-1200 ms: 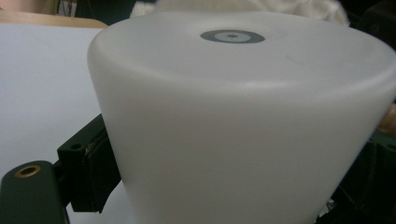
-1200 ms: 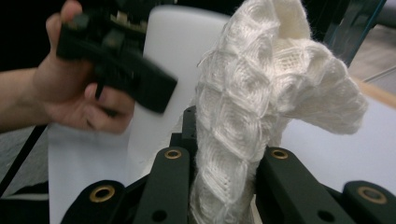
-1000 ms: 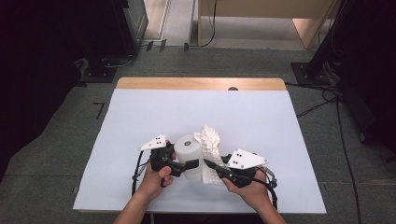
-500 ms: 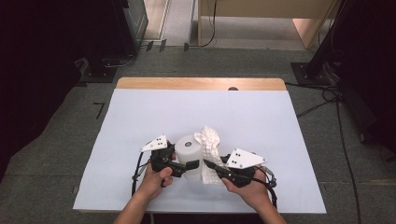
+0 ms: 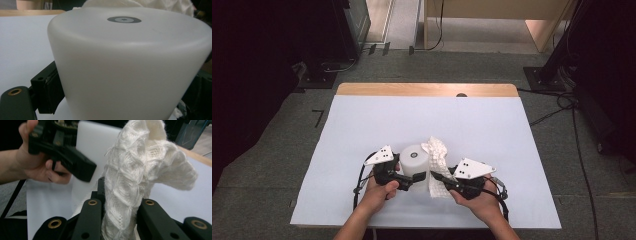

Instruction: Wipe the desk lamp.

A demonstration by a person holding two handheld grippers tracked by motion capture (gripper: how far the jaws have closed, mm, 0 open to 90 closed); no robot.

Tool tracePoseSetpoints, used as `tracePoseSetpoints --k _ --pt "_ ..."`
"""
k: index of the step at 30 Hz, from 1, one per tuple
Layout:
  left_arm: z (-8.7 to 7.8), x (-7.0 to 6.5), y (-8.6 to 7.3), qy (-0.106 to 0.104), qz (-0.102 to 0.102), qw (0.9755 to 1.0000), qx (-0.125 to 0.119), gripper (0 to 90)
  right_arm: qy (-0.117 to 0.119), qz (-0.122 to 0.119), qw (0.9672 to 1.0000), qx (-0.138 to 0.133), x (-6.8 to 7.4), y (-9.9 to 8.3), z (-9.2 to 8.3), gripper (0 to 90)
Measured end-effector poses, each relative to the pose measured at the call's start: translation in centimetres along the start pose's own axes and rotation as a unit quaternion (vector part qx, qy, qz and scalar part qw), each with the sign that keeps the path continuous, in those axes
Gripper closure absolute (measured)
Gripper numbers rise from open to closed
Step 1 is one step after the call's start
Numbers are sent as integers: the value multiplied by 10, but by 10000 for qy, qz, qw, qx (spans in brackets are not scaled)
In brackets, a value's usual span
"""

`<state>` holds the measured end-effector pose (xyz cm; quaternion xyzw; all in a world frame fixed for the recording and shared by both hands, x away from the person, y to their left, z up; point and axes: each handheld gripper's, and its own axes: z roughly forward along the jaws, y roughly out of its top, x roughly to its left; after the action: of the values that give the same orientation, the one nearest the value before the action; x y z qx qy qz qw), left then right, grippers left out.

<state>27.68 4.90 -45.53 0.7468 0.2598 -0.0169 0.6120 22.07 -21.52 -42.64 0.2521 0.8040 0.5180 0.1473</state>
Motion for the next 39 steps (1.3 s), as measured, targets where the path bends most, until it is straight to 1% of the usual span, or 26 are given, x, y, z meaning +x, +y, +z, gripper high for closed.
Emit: tracePoseSetpoints --k 1,2,4,5,6,7,8,9,10,11,12,13,14,17,21,22,25,27,29,30,31,34,35,36,37,39 --pt "-2 1 1 73 19 10000 -43 83 6 -19 9999 109 -1 -1 2 787" --pt "-4 1 2 170 50 9998 -93 83 -77 -101 9995 284 -2 -4 5 787" --pt "-7 0 3 577 211 9980 -124 83 -221 -19 9987 452 -5 -9 8 787" --pt "-7 -3 3 979 485 9940 -70 83 -270 0 9986 444 -7 -10 9 787" --pt "-6 -5 2 1326 734 9884 18 83 -388 95 9982 453 -11 -12 9 788" --pt "-4 -6 0 1643 945 9818 121 83 -480 165 9976 476 -15 -14 8 788" --pt "-2 -6 -2 1852 1065 9767 210 83 -518 298 9969 508 -18 -16 8 787" --pt "0 -6 -5 1932 1076 9749 256 83 -572 409 9960 550 -22 -18 9 785" --pt "2 -3 -8 2015 1017 9736 329 82 -607 474 9953 584 -25 -20 9 783" --pt "4 0 -11 2049 934 9737 347 82 -629 631 9939 646 -28 -23 10 775" --pt "5 1 -12 2065 920 9734 359 82 -622 725 9928 721 -31 -25 12 750" --pt "6 2 -14 2120 936 9718 422 82 -618 774 9922 762 -32 -26 12 729" --pt "7 3 -15 2155 945 9711 406 82 -636 811 9915 799 -34 -27 13 696" --pt "6 4 -15 2216 936 9697 424 82 -509 1065 9893 853 -39 -30 14 631" --pt "5 5 -16 2260 900 9691 404 82 -443 1294 9879 734 -44 -30 9 593" --pt "4 5 -16 2246 879 9697 399 82 -427 1333 9878 679 -45 -29 7 573" --pt "3 6 -16 2274 878 9690 404 82 -450 1351 9878 626 -48 -27 1 516" --pt "2 6 -16 2282 861 9690 399 82 -474 1359 9878 599 -50 -26 -4 562" --pt "2 7 -16 2266 834 9696 385 82 -487 1386 9875 563 -52 -25 -8 686" --pt "1 7 -15 2235 804 9707 358 81 -496 1388 9879 492 -52 -25 -11 751" --pt "0 6 -14 2202 767 9720 300 81 -486 1412 9878 431 -53 -24 -13 782" --pt "-3 6 -11 2012 668 9771 184 82 -561 1293 9893 386 -51 -20 -16 810" --pt "-3 6 -11 1962 702 9778 196 81 -562 1221 9903 352 -49 -18 -18 813" --pt "-2 5 -11 1971 737 9774 204 82 -606 1118 9914 297 -46 -15 -19 814" --pt "0 4 -12 2021 877 9750 273 81 -635 1049 9921 279 -44 -14 -19 814" --pt "4 2 -15 2081 1102 9710 407 81 -810 787 9934 211 -39 -11 -20 814"
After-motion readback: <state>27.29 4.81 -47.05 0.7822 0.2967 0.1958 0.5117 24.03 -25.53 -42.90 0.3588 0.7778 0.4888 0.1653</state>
